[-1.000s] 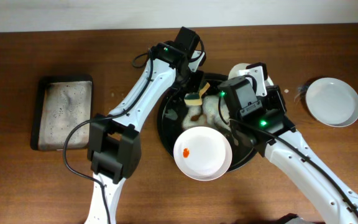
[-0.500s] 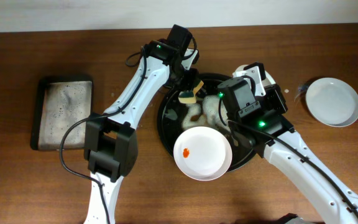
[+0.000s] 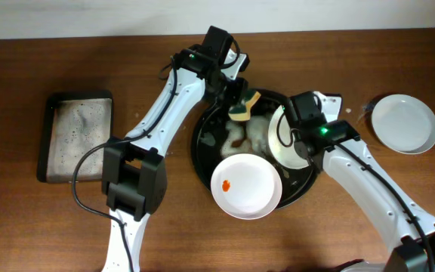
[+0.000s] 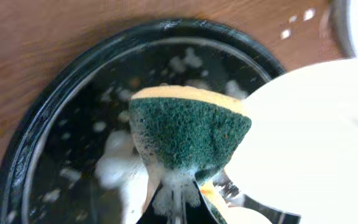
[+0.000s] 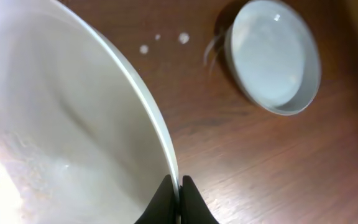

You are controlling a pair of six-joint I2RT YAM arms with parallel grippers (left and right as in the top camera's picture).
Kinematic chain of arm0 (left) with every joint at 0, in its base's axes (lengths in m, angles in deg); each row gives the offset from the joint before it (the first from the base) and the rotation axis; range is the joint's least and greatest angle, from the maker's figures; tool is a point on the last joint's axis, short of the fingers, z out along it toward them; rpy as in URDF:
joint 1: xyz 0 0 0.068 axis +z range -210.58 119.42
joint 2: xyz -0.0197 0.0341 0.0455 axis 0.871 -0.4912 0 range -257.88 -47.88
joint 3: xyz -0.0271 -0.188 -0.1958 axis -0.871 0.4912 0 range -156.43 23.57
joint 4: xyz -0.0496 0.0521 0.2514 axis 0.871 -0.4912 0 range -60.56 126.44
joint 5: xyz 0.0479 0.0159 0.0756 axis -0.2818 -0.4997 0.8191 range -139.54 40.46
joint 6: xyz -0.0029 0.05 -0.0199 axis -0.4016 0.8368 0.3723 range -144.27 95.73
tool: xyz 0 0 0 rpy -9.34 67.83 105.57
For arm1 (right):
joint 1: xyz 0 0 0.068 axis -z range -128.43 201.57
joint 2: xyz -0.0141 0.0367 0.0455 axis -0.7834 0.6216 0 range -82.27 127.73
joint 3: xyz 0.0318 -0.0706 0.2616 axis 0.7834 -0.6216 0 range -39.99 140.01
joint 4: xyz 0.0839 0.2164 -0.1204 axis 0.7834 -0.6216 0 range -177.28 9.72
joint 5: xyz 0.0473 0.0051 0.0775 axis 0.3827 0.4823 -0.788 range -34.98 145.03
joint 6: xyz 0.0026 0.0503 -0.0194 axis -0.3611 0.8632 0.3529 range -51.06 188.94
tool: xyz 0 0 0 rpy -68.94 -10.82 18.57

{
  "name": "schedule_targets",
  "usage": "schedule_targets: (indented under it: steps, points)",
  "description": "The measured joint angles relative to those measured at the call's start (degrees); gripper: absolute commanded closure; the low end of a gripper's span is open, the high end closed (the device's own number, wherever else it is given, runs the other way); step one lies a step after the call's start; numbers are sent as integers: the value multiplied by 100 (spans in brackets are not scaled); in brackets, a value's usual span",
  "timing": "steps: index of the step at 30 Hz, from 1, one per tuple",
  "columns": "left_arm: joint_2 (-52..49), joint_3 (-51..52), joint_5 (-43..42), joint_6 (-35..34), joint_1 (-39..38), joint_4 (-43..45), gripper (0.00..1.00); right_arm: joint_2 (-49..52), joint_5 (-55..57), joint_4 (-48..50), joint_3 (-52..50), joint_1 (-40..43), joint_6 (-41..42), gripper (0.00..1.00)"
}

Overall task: Clean dirty plates on tray and stack at the side
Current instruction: 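Scrub the tilted white plate with the sponge in the left gripper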

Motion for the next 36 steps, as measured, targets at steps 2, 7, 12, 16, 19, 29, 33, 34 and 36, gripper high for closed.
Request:
schedule_targets:
  steps: [2,7,12,16,19,29,33,34,36]
  points:
    - [0,0,-210,-26,-63,129,99,186,-127,-138,0,0,378,96]
    - [-157,2,-619,-621,-551,334,99,299,-186,-177,0,0,616,96]
    - [-605,37,-844,-1255,-966,339,100,299,-186,-186,0,0,671,96]
    - [-605,256,-564,-1720,-990,638,100,299,-186,-186,0,0,695,96]
    - [-686,551,-422,-1880,-1001,1134,100,299,-184,-181,0,0,717,96]
    - [-839,599,-116,-2170,-946,1003,100,299,-118,-168,0,2,688,96]
    - [-774,599,24,-2197,-754,970,99,299,-76,-214,0,0,684,96]
    - [-748,599,175,-2197,-721,970,99,299,-28,-284,0,0,656,96]
    - [-697,599,369,-2197,-658,957,99,299,15,-313,0,0,616,96]
